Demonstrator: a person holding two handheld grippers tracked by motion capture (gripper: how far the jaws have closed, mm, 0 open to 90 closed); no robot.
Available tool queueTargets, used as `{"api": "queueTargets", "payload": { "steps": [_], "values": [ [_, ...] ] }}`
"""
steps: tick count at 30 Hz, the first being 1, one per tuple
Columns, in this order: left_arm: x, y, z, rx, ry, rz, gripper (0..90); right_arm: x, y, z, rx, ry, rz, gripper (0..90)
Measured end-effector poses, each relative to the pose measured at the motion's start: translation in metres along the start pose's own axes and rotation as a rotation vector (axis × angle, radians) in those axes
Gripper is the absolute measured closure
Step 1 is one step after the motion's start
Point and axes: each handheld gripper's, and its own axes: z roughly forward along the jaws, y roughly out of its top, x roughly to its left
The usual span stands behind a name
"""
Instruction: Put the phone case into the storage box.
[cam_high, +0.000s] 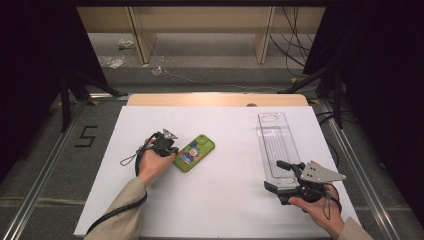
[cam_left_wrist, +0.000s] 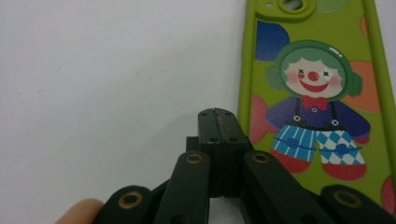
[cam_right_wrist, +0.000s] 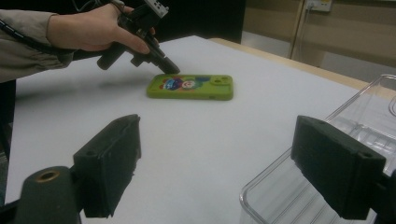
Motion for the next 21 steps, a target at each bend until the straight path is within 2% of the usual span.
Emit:
{"api": "queueTargets", "payload": {
  "steps": [14, 21],
  "values": [
    [-0.008, -0.004, -0.004, 0.006, 0.006, 0.012, 89.7, 0.0, 0.001, 0.0, 0.0, 0.001, -0.004, 16.9],
    [-0.011, -0.007, -0.007, 0.001, 0.007, -0.01, 89.6, 0.001, 0.001, 0.0, -0.001, 0.001, -0.004, 16.9]
  ]
}}
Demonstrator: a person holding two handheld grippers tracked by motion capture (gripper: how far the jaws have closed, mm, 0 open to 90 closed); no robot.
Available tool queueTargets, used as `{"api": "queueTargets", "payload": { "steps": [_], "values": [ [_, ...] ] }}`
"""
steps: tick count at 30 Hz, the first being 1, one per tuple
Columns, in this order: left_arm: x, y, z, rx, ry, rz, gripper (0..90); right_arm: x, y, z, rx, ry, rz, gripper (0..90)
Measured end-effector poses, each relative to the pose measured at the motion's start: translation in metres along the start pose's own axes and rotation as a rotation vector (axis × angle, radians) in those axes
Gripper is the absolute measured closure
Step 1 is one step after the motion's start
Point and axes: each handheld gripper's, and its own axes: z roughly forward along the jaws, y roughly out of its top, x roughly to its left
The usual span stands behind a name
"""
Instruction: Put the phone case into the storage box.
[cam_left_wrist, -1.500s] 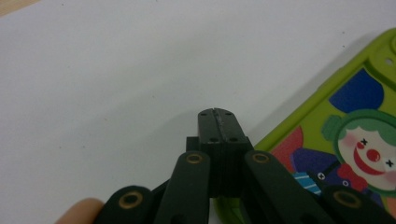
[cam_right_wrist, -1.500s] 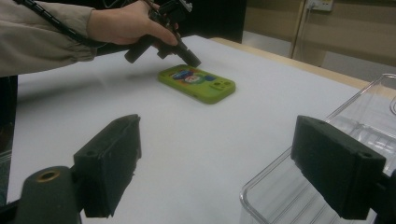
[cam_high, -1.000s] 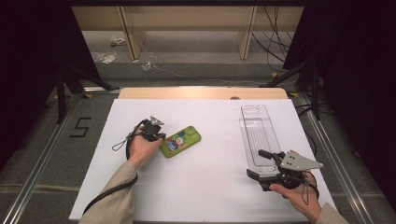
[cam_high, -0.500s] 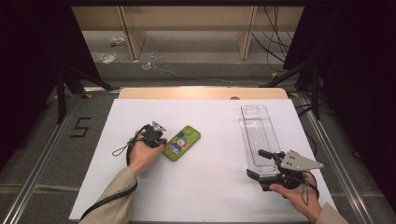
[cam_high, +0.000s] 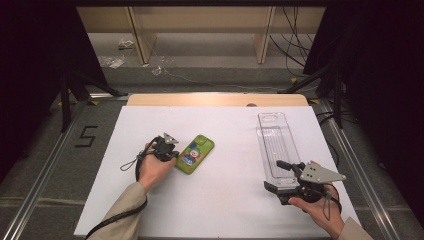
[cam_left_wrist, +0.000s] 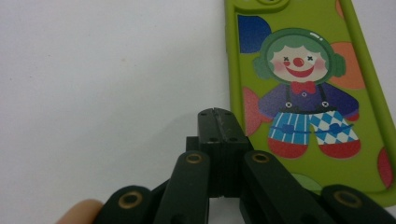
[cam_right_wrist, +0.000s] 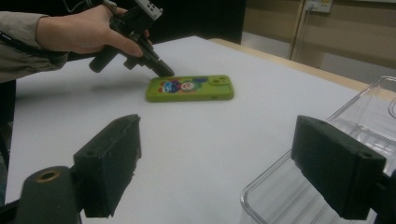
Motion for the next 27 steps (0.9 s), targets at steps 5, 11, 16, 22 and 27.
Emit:
{"api": "queueTargets", "payload": {
  "steps": [5, 11, 16, 22, 27],
  "values": [
    [0.0, 0.0, 0.0, 0.002, -0.004, -0.015, 89.6, 0.0, 0.0, 0.0, 0.002, 0.001, 0.001, 16.8],
    [0.004, 0.002, -0.003, -0.008, 0.005, -0.041, 85.5, 0.0, 0.0, 0.001, 0.0, 0.005, 0.003, 16.8],
    [0.01, 0.01, -0.012, -0.081, 0.016, -0.088, 69.2, 0.0, 0.0, 0.001, 0.002, 0.003, 0.004, 16.8],
    [0.005, 0.019, -0.018, -0.128, 0.007, -0.109, 50.8, 0.0, 0.0, 0.001, -0.001, 0.003, 0.004, 16.8],
    [-0.003, 0.024, -0.012, -0.109, -0.04, -0.092, 17.5, 0.0, 0.0, 0.001, 0.001, 0.001, 0.004, 16.7]
  ]
}}
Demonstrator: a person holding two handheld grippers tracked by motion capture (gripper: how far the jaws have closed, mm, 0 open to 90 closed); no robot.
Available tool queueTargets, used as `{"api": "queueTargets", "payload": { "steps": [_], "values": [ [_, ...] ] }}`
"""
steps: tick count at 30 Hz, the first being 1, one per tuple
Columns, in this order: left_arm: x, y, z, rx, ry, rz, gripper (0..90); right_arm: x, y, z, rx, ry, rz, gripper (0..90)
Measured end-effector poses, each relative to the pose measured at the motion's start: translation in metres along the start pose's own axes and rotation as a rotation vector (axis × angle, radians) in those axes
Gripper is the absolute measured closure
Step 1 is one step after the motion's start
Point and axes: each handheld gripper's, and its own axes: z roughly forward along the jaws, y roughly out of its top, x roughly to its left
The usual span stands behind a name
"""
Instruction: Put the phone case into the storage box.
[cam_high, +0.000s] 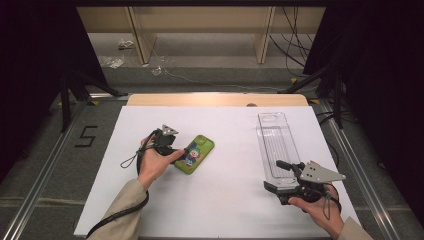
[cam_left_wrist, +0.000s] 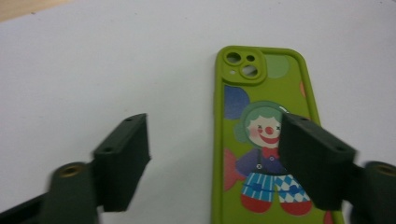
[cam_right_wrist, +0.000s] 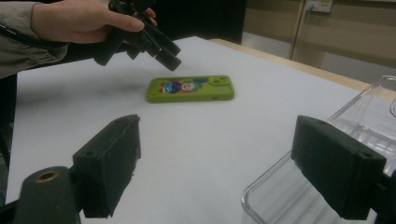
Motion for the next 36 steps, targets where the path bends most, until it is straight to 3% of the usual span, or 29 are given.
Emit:
{"api": "queueTargets", "payload": {
  "steps": [3, 4, 6, 11, 21, 36],
  "values": [
    [-0.005, 0.001, 0.006, 0.029, -0.012, 0.025, 11.7, 0.0, 0.0, 0.0, 0.0, 0.001, 0.0, 16.7],
    [-0.006, 0.001, 0.007, 0.041, -0.021, 0.032, 3.2, 0.0, 0.0, 0.0, 0.0, 0.0, 0.0, 16.7],
    [-0.009, 0.003, 0.011, 0.063, -0.038, 0.048, 0.0, 0.0, 0.0, 0.0, 0.0, -0.001, 0.001, 16.6],
    [-0.015, 0.008, 0.019, 0.089, -0.027, 0.058, 0.0, 0.0, 0.0, 0.0, -0.003, -0.001, 0.001, 16.7],
    [-0.026, 0.016, 0.029, 0.154, -0.024, 0.122, 0.0, 0.0, 0.0, 0.0, -0.002, -0.001, 0.001, 16.6],
    [-0.036, 0.022, 0.038, 0.269, -0.005, 0.162, 0.0, 0.0, 0.001, 0.0, -0.007, -0.002, 0.003, 16.6]
  ]
}}
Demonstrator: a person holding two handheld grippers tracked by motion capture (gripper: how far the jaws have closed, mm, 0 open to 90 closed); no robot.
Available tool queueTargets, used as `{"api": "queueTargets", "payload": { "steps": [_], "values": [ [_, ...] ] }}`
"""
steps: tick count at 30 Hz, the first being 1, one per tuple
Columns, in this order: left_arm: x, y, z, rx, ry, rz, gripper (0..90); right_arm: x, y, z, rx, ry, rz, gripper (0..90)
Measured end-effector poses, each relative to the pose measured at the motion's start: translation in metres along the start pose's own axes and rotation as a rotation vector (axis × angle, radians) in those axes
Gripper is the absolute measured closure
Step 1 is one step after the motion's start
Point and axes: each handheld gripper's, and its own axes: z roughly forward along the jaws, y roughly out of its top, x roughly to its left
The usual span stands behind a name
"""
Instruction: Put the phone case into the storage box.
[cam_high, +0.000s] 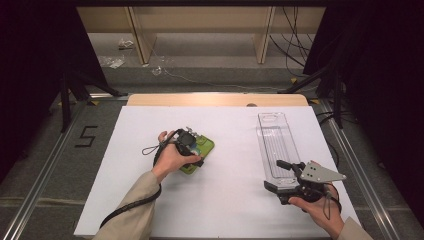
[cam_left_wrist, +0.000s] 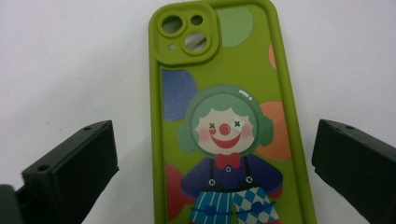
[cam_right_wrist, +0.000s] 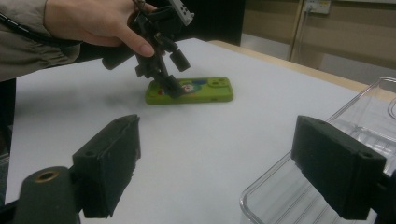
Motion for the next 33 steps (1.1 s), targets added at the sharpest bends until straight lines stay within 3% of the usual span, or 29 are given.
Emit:
{"api": "queueTargets", "payload": {
  "steps": [10, 15, 33],
  "values": [
    [0.0007, 0.0051, 0.0025, 0.086, 0.001, 0.018, 0.0, 0.0002, 0.0001, -0.0003, -0.001, 0.001, 0.0, 16.7],
    [0.0011, 0.0066, 0.0042, 0.086, -0.01, 0.01, 0.0, -0.0002, 0.0001, -0.0004, 0.0, 0.0, 0.0, 16.7],
    [0.0034, 0.0085, 0.0108, 0.159, -0.028, -0.011, 1.5, 0.0002, 0.0001, 0.0, 0.0, 0.003, 0.0, 16.7]
  ]
}}
